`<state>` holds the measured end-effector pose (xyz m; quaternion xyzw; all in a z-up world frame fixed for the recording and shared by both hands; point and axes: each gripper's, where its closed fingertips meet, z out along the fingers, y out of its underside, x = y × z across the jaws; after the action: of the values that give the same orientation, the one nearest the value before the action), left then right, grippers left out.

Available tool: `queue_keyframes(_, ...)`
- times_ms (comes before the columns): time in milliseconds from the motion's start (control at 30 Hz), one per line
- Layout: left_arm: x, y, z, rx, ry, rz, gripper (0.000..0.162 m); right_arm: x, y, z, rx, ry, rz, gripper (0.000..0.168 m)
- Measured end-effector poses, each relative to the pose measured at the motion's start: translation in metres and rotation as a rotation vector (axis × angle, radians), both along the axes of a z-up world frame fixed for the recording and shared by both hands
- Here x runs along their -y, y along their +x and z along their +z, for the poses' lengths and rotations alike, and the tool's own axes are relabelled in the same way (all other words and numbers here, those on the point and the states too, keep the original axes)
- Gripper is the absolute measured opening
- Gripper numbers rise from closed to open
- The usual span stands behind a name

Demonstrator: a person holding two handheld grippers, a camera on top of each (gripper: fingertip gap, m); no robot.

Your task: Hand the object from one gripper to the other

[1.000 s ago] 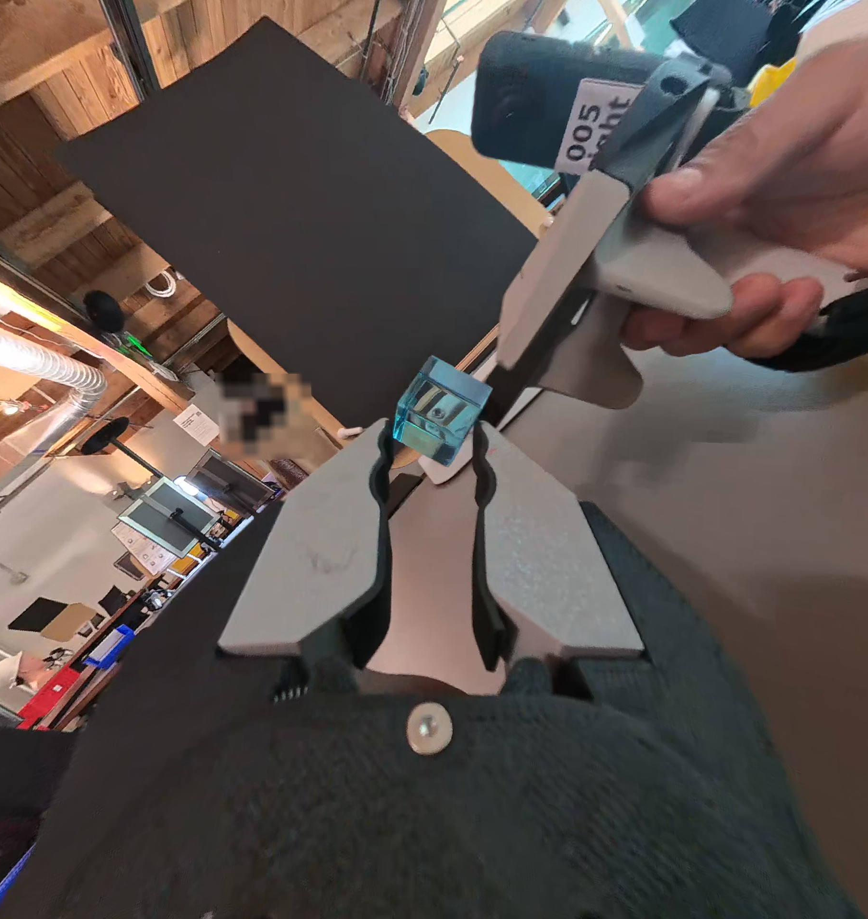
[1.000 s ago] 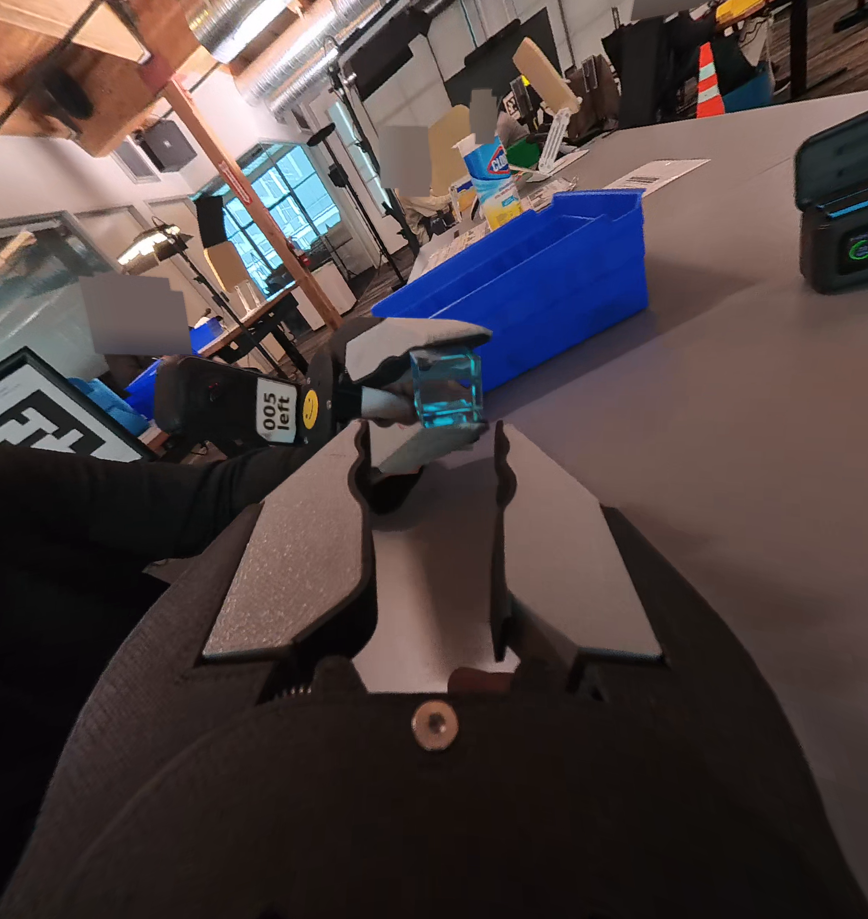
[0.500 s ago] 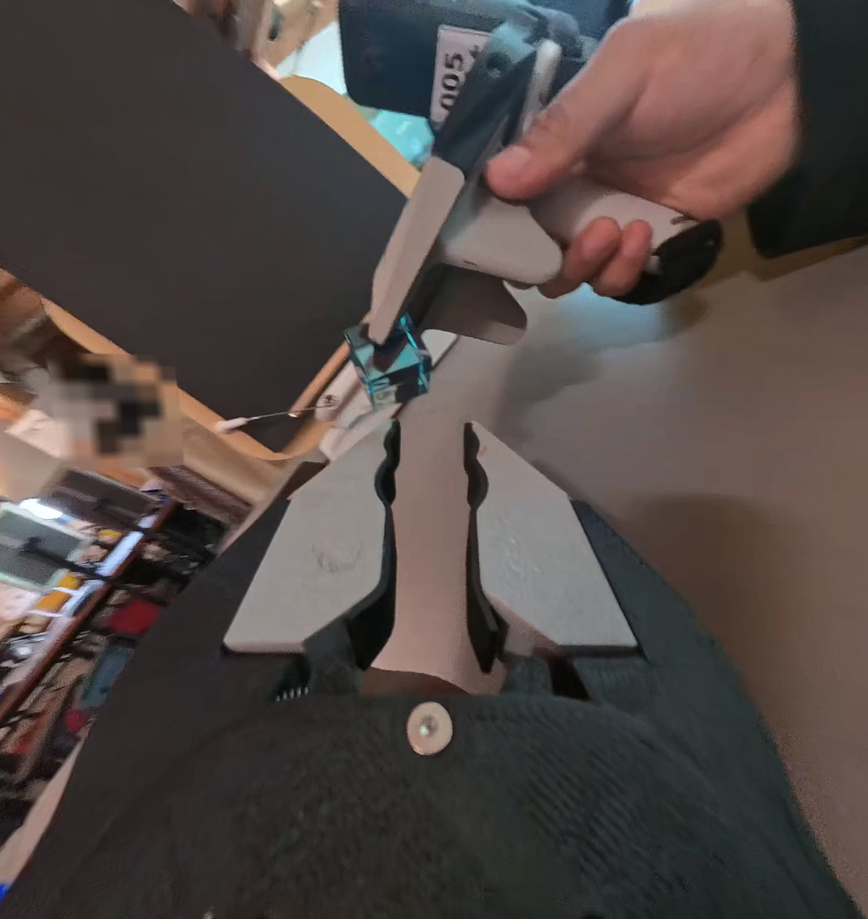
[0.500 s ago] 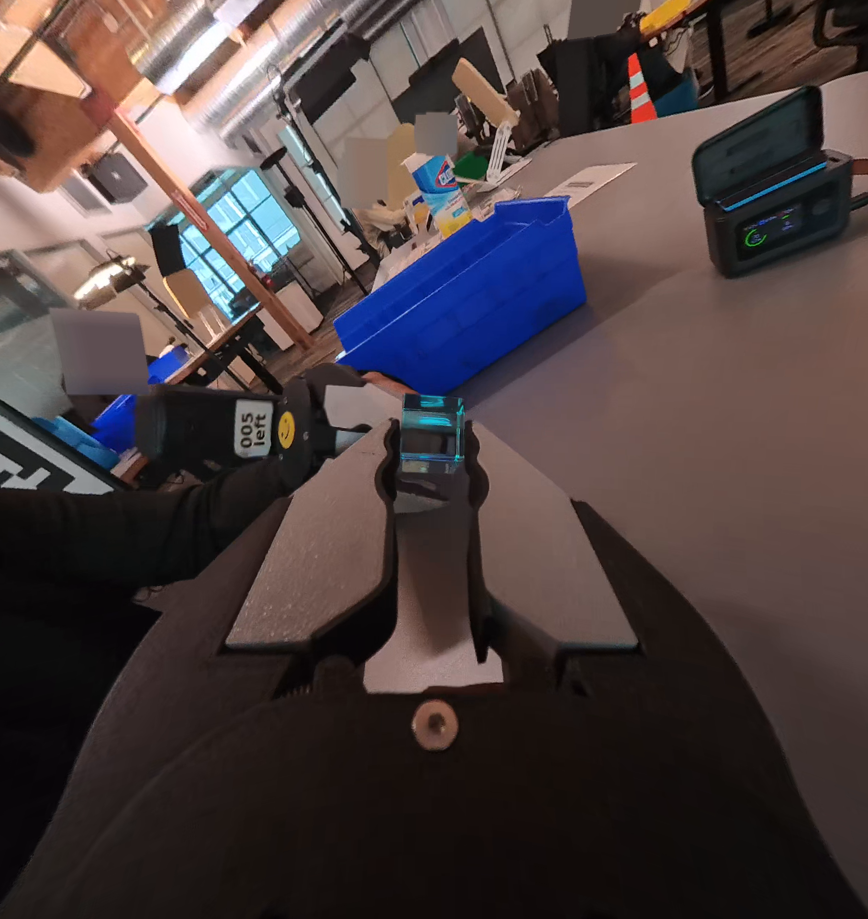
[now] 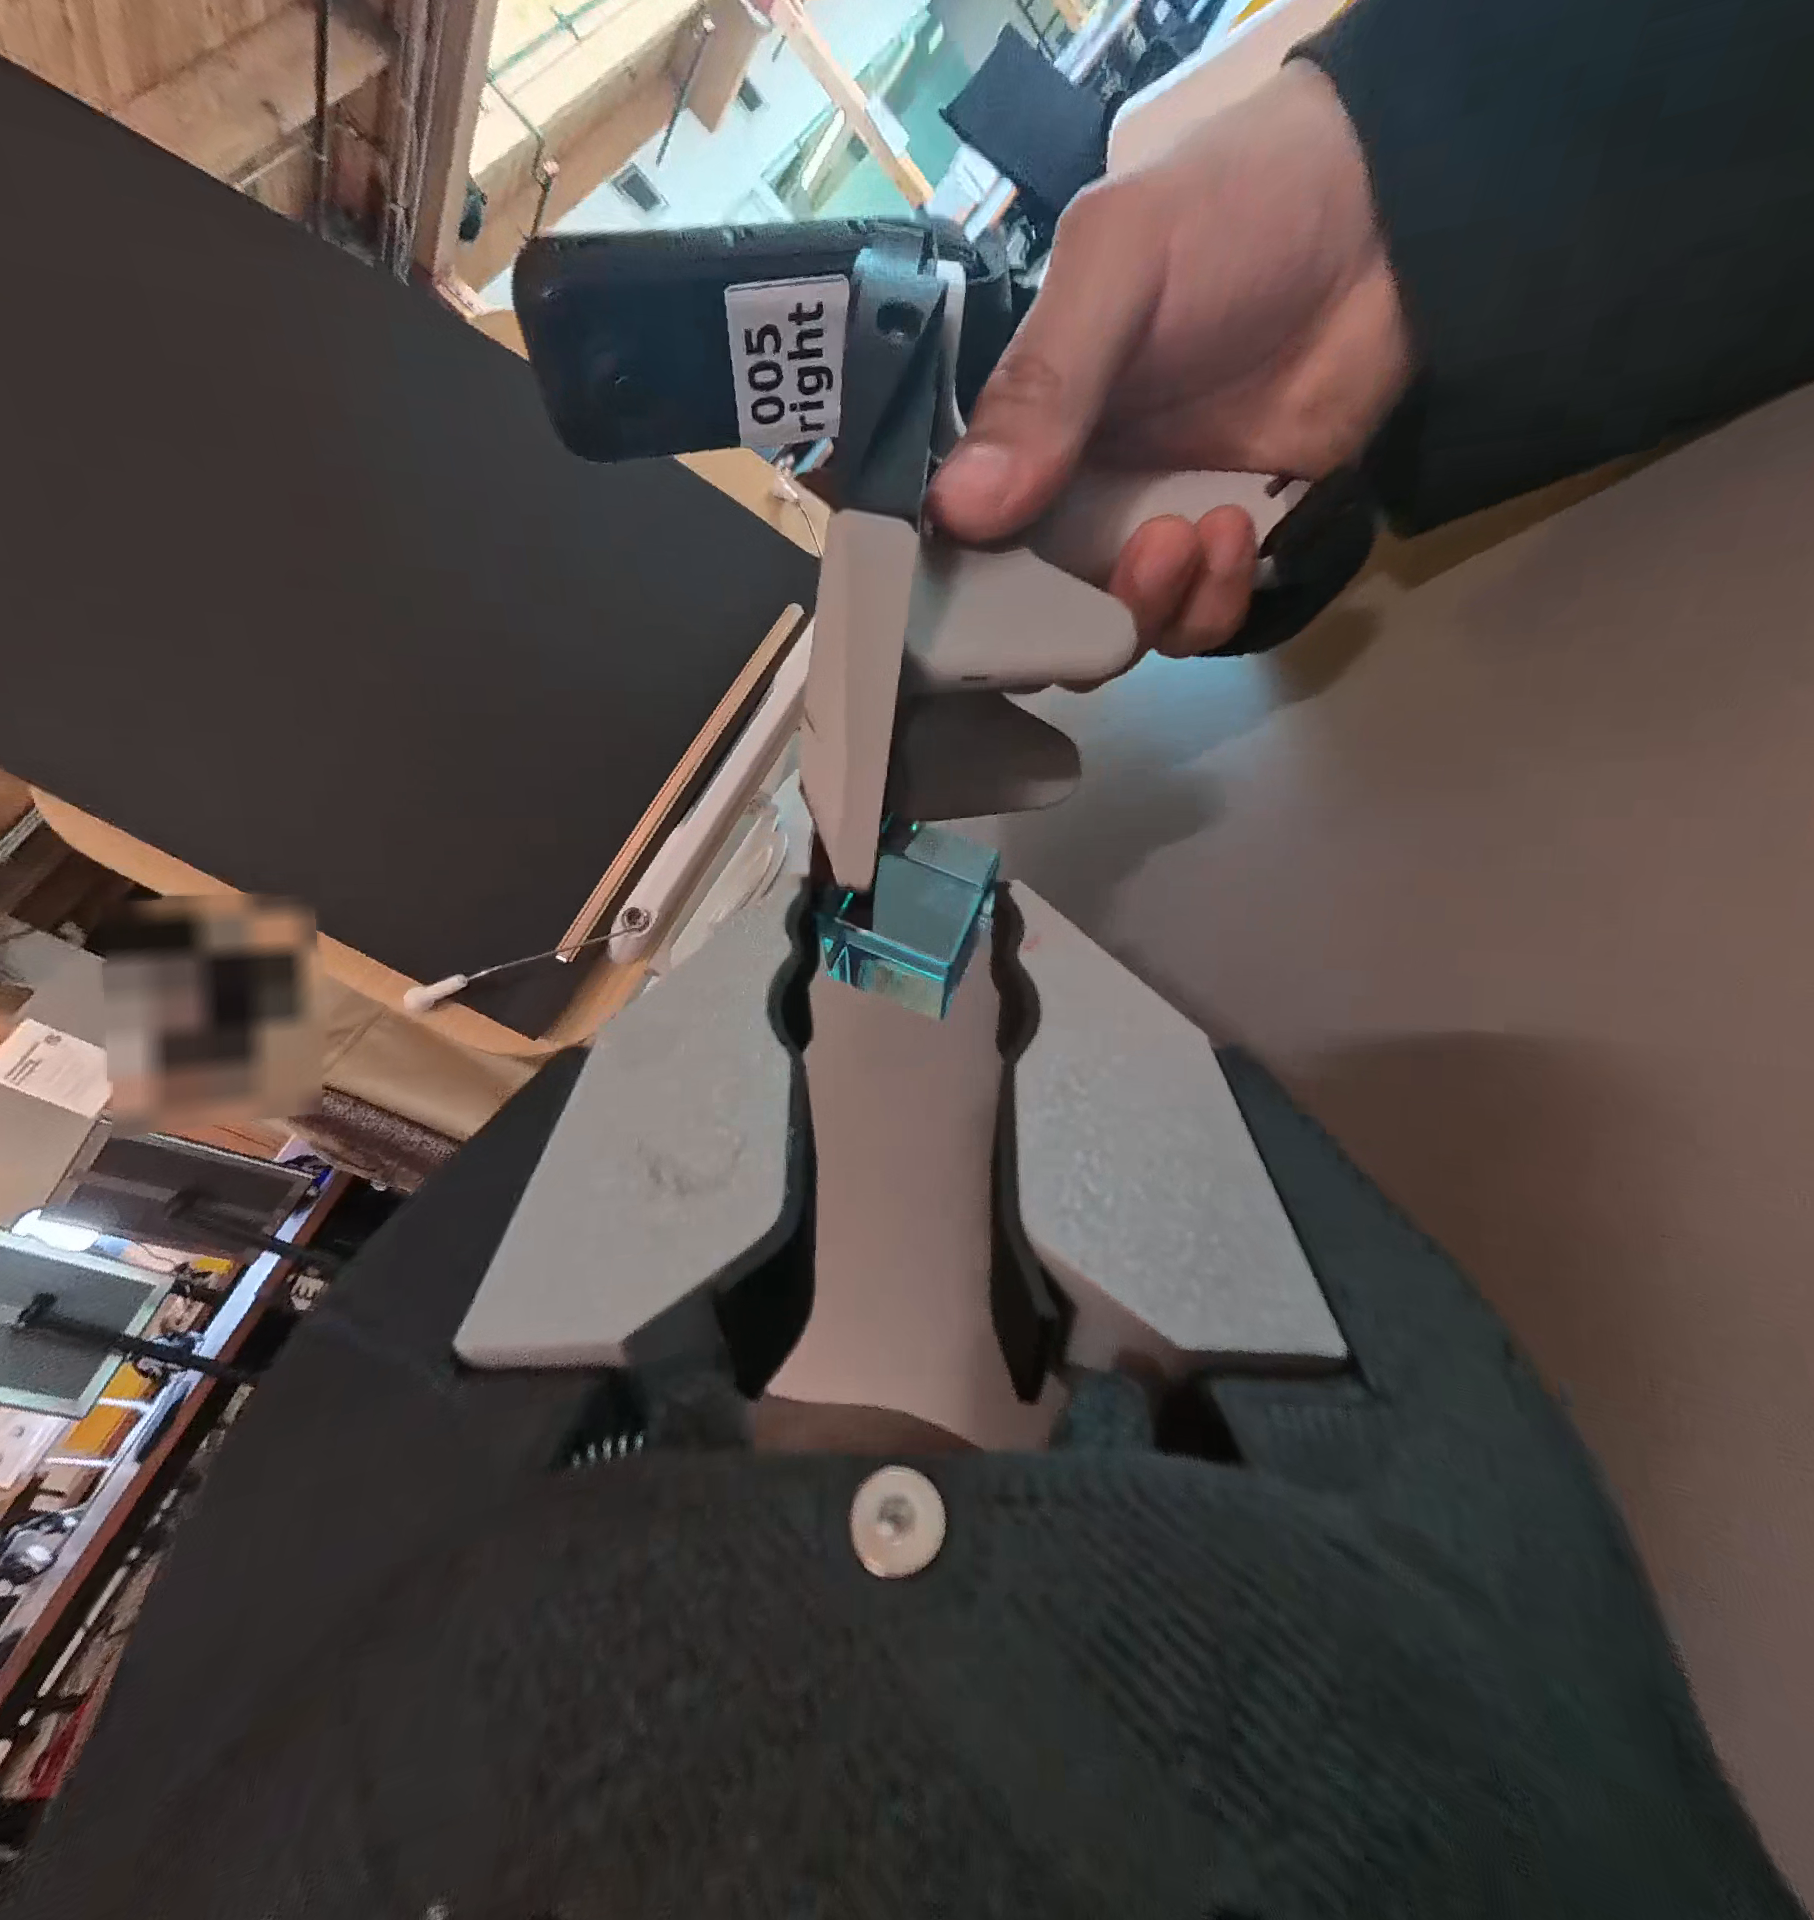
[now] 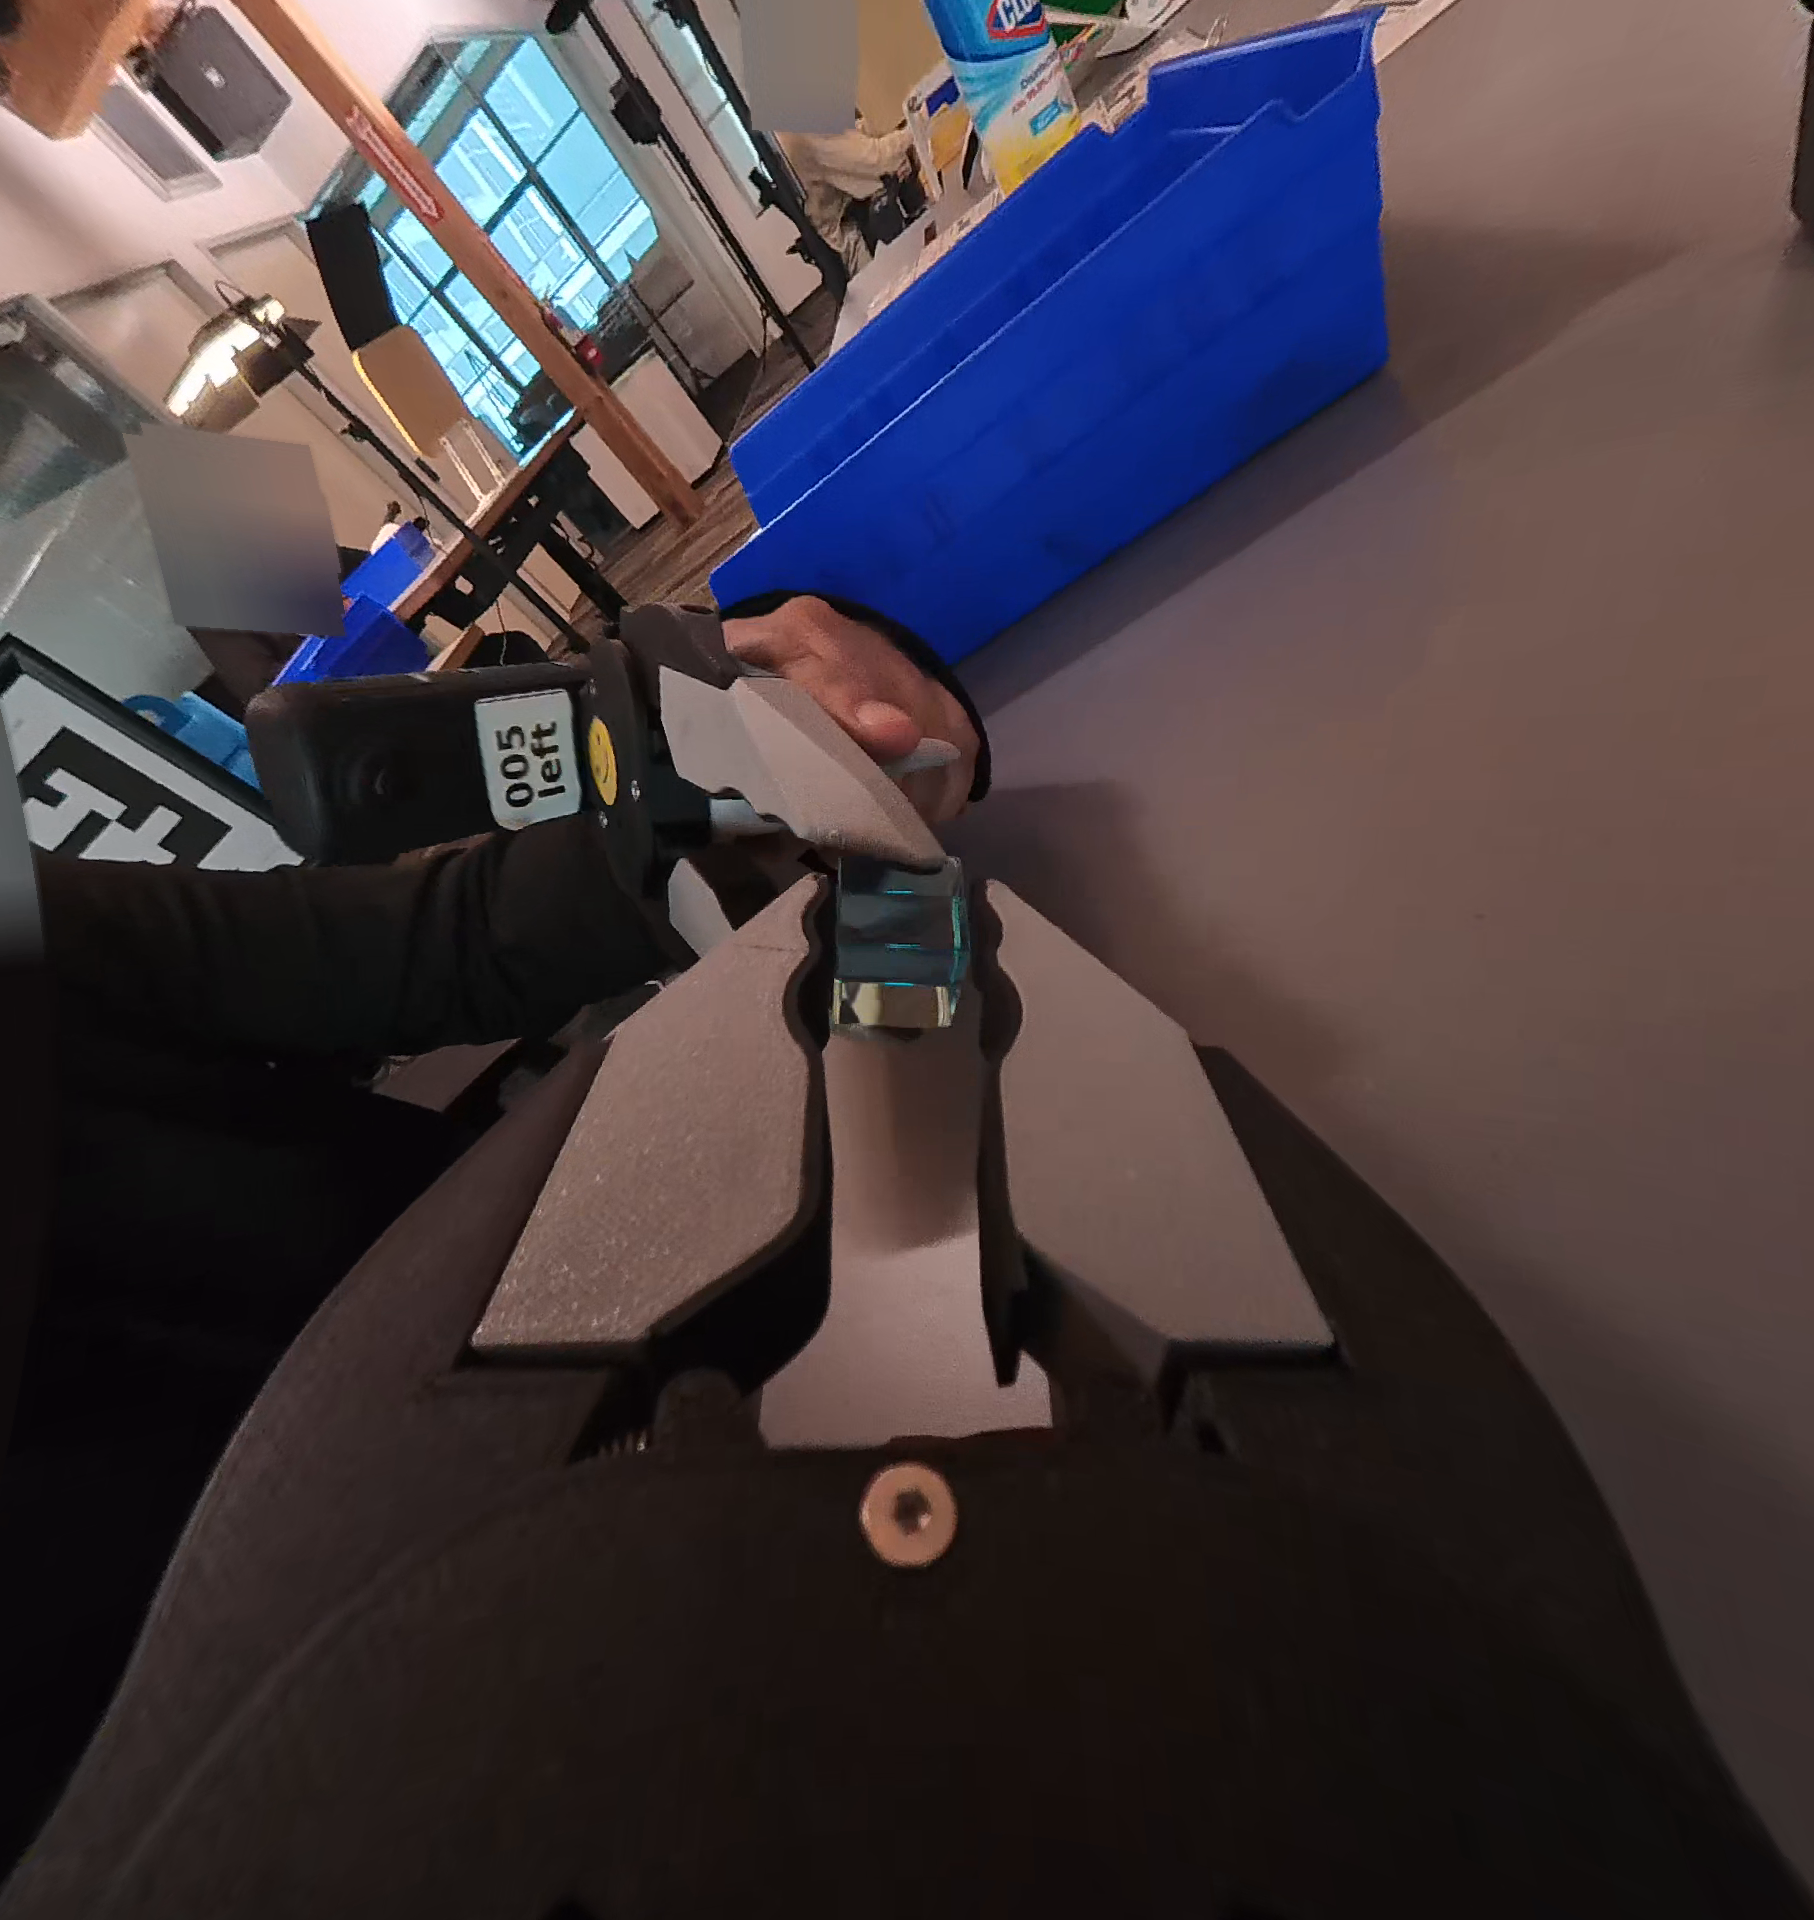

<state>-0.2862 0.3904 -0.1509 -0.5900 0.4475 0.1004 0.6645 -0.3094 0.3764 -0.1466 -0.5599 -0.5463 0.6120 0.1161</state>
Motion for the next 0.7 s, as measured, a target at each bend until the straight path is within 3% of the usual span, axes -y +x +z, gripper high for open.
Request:
queue_keyframes(167,-0.003,-0.005,0.007,0.01,0.019,0.03,0.031,-0.005,0.0,0.009,-0.036,-0.043,-0.023,0.021)
queue_keyframes(333,-0.012,-0.025,0.019,0.052,0.067,0.137,0.031,-0.018,0.0,0.018,-0.088,-0.084,-0.077,0.032)
queue_keyframes(467,-0.012,-0.02,0.014,0.053,0.033,0.115,0.031,-0.013,-0.004,0.018,-0.096,-0.078,-0.066,0.04)
queue_keyframes(667,-0.006,-0.009,0.013,0.067,0.017,0.057,0.031,-0.005,-0.009,0.003,-0.038,-0.036,-0.045,0.03)
queue_keyframes(700,-0.007,-0.01,0.012,0.067,0.011,0.059,0.031,-0.003,-0.008,0.005,-0.044,-0.065,-0.029,0.022)
